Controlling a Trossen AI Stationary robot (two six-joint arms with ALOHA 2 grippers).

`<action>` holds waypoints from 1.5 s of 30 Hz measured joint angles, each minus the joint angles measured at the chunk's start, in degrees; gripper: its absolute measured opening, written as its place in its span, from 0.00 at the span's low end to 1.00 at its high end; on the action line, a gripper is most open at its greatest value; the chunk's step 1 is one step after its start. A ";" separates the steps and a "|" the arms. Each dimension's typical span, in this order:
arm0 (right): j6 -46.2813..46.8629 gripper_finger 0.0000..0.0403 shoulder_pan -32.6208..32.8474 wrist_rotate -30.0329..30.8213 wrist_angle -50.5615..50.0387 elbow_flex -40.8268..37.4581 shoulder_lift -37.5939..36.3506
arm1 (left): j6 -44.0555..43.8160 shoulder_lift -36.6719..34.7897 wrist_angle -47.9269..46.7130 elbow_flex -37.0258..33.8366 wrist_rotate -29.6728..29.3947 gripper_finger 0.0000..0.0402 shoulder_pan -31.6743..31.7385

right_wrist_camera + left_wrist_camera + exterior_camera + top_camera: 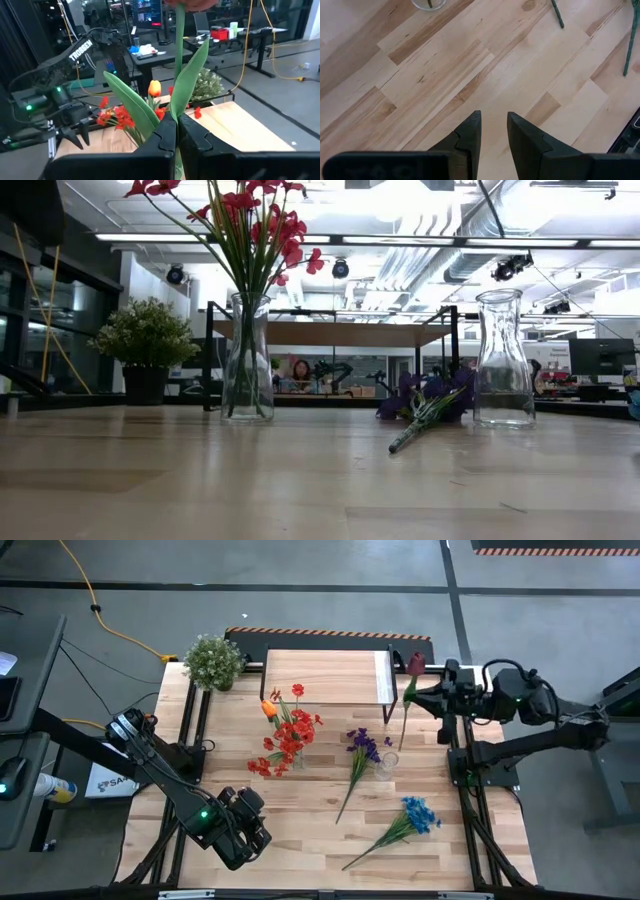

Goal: Pick and place flowers into a vace then onto a shelf
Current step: Put the red tulip into the right transparent vase

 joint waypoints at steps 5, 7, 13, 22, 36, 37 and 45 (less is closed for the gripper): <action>-0.37 0.00 2.26 2.89 -4.50 -0.03 -2.16 | 0.00 0.00 -0.01 0.00 0.01 0.32 0.00; -0.28 0.00 3.16 4.07 -5.35 -0.77 -2.94 | 0.00 0.00 -0.02 0.00 0.01 0.32 0.00; -0.36 0.00 4.69 5.63 1.94 -9.51 -6.33 | 0.00 0.00 -0.02 0.00 0.02 0.32 0.00; -0.66 0.00 4.84 5.50 19.16 -23.02 -12.58 | -0.07 0.00 -0.02 0.00 0.04 0.32 0.00; -0.56 0.00 4.84 4.94 18.21 -26.05 -12.51 | -0.11 0.00 -0.04 0.00 0.07 0.32 0.00; -0.70 0.00 4.84 4.96 18.21 -26.05 -12.15 | -0.09 0.00 -0.04 0.00 0.08 0.32 0.00; -2.03 0.00 4.84 5.60 17.42 -26.03 -9.65 | -1.18 0.00 -0.11 0.00 0.07 0.32 0.00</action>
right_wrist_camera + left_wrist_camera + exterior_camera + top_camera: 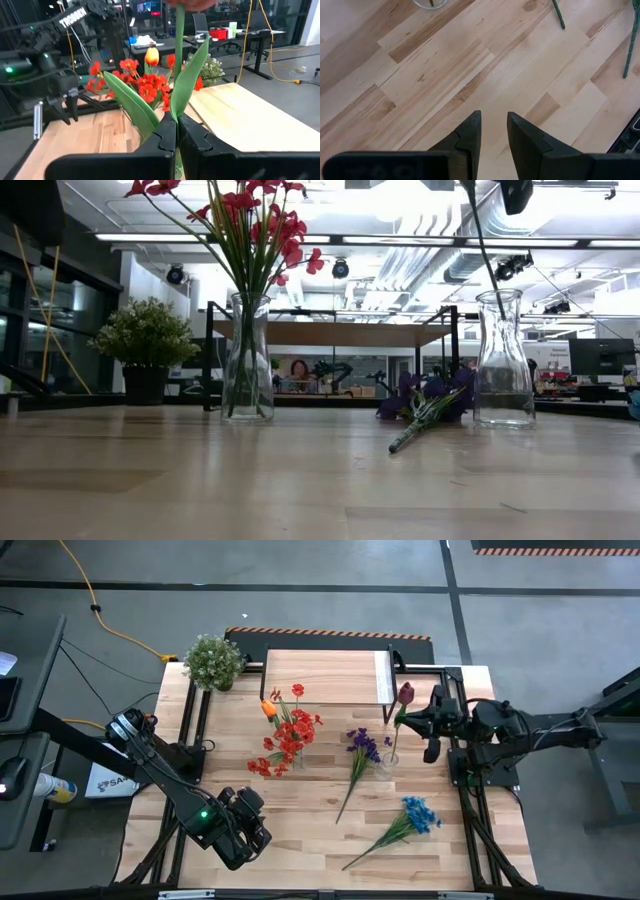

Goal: Pick and place flowers into a vace then onto a shelf
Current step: Put the red tulip into the right transparent vase

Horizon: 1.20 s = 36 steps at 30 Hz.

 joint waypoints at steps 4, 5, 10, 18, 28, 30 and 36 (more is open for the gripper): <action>0.00 0.00 0.00 0.04 -0.71 0.00 0.68 | -0.09 0.00 -0.01 0.00 0.00 0.32 0.00; 0.04 0.00 0.00 0.06 -0.77 0.00 0.78 | -0.09 0.00 -0.02 0.00 0.01 0.32 0.00; 0.72 0.00 0.00 0.12 -3.05 0.02 0.84 | -0.11 0.00 -0.03 0.00 0.00 0.32 0.00; 4.74 0.00 0.00 -0.42 -7.18 0.02 0.80 | -0.11 0.00 -0.04 0.00 0.00 0.32 0.00; 7.17 0.02 -0.02 -3.77 -9.52 0.04 0.82 | -0.12 0.00 -0.02 0.00 0.00 0.32 0.00; 8.43 0.03 0.00 -4.54 -10.62 0.04 0.80 | -0.13 0.00 -0.02 0.00 0.00 0.32 0.00; 12.33 0.06 -0.02 -4.60 -13.84 0.04 0.80 | -0.12 0.00 -0.02 0.00 0.00 0.32 0.00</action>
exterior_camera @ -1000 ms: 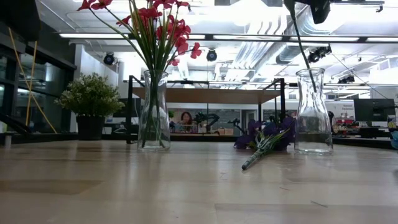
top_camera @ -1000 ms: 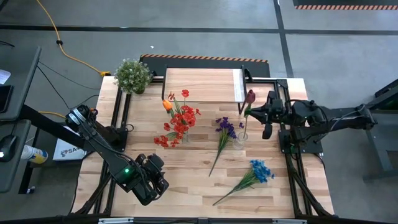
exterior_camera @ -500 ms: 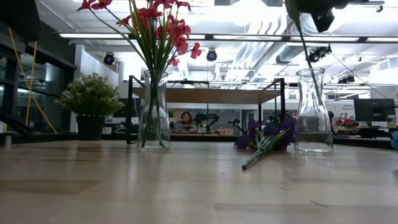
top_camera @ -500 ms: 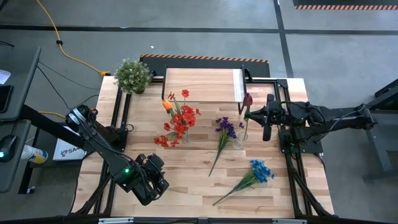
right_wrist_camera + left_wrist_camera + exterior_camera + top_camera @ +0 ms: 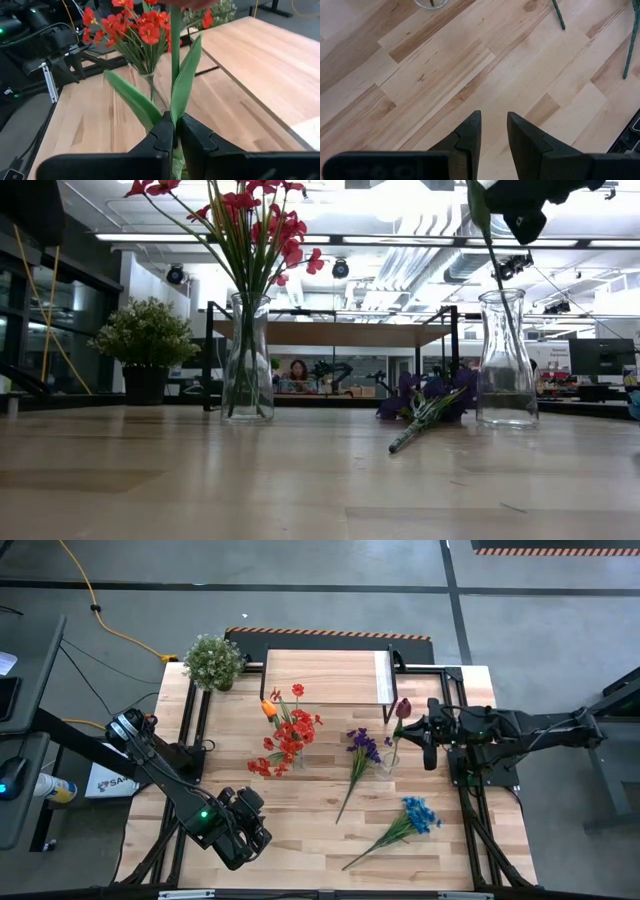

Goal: Pick and place flowers into a vace then onto a shelf
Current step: Put the red tulip into the right transparent vase

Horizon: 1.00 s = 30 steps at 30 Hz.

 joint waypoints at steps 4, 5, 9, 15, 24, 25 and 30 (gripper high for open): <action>1.41 0.07 0.00 -0.25 -0.45 0.00 0.00 | -0.01 0.00 0.00 0.00 0.00 0.32 0.01; 1.44 0.07 0.00 -0.62 -0.44 0.00 0.00 | 0.01 0.00 0.02 0.00 0.00 0.32 0.00; 1.56 0.08 0.00 -2.49 -0.45 0.00 0.00 | -0.01 0.00 0.05 0.00 0.00 0.32 0.00; 3.76 0.11 0.00 -3.03 -2.02 0.00 0.00 | 0.01 0.00 0.07 0.00 0.00 0.32 0.00; 6.43 0.20 0.00 -4.63 -4.44 0.00 0.00 | -0.01 0.00 0.09 0.00 0.00 0.32 0.02; 6.73 0.22 0.00 -4.69 -4.45 0.00 0.00 | 0.00 0.00 0.09 0.00 -0.02 0.32 0.00; 7.33 0.26 -0.04 -6.07 -4.72 0.00 0.00 | -0.01 0.00 0.09 0.00 0.00 0.32 0.00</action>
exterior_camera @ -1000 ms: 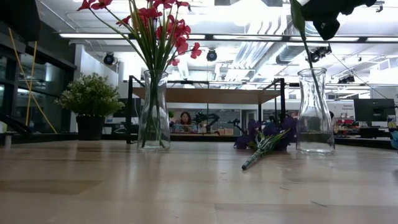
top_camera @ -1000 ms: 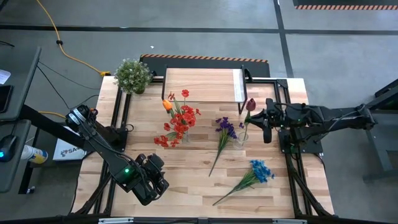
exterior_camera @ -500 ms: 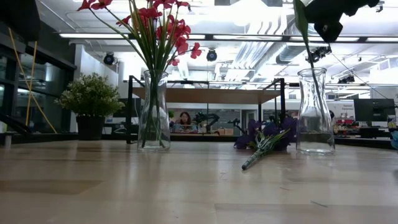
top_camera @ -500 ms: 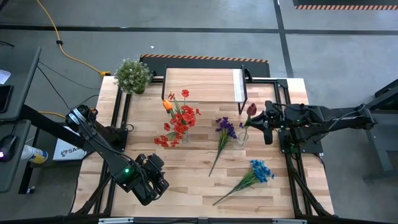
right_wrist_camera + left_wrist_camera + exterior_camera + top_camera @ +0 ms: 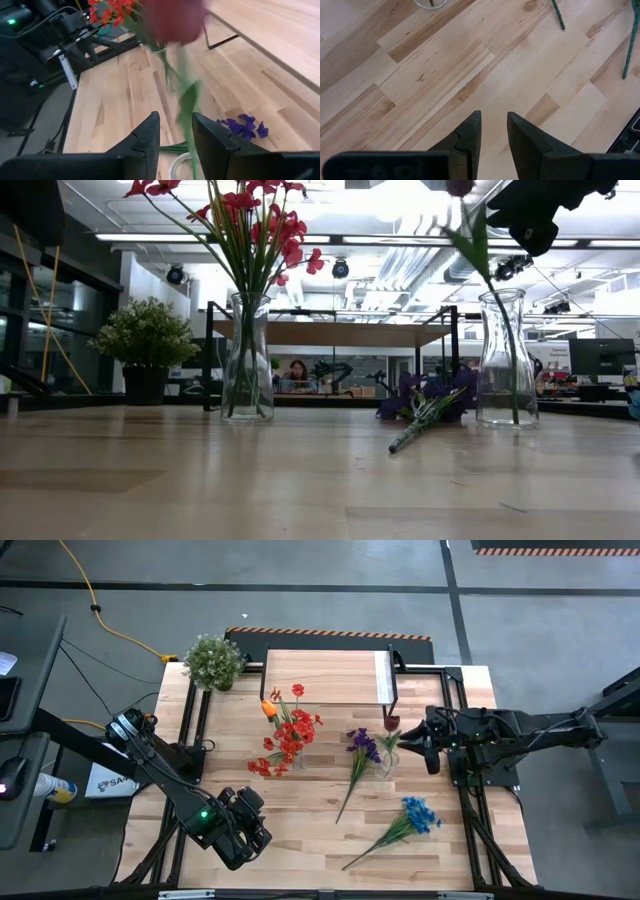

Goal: Pick and place flowers into a vace then onto a shelf
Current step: Put the red tulip into the right transparent vase, then put the blue flowers into the right transparent vase

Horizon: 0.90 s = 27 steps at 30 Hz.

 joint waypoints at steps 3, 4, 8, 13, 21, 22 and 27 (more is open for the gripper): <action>-0.14 0.28 0.02 -1.85 0.00 0.00 0.00 | 0.00 0.00 0.00 0.00 -0.01 0.32 0.00; -0.14 0.28 0.02 -2.48 0.00 0.00 -0.02 | 0.02 0.00 0.00 0.00 0.00 0.32 0.00; -0.13 0.28 0.02 -4.44 0.00 0.00 -0.02 | 0.01 0.00 0.02 0.00 0.00 0.32 0.01; 0.10 0.28 0.02 -4.94 0.10 0.05 -0.15 | 0.00 0.00 0.02 0.00 -0.02 0.32 0.00; 1.52 0.28 0.05 -7.39 3.10 0.07 -0.13 | 0.00 0.00 1.09 0.00 -0.02 0.32 0.00; 1.60 0.28 0.06 -7.58 3.80 0.07 -0.13 | 0.02 0.00 1.49 0.00 -0.04 0.32 0.00; 1.45 0.28 0.06 -9.72 7.70 0.07 -0.13 | 0.00 0.00 4.96 0.01 -0.29 0.32 0.02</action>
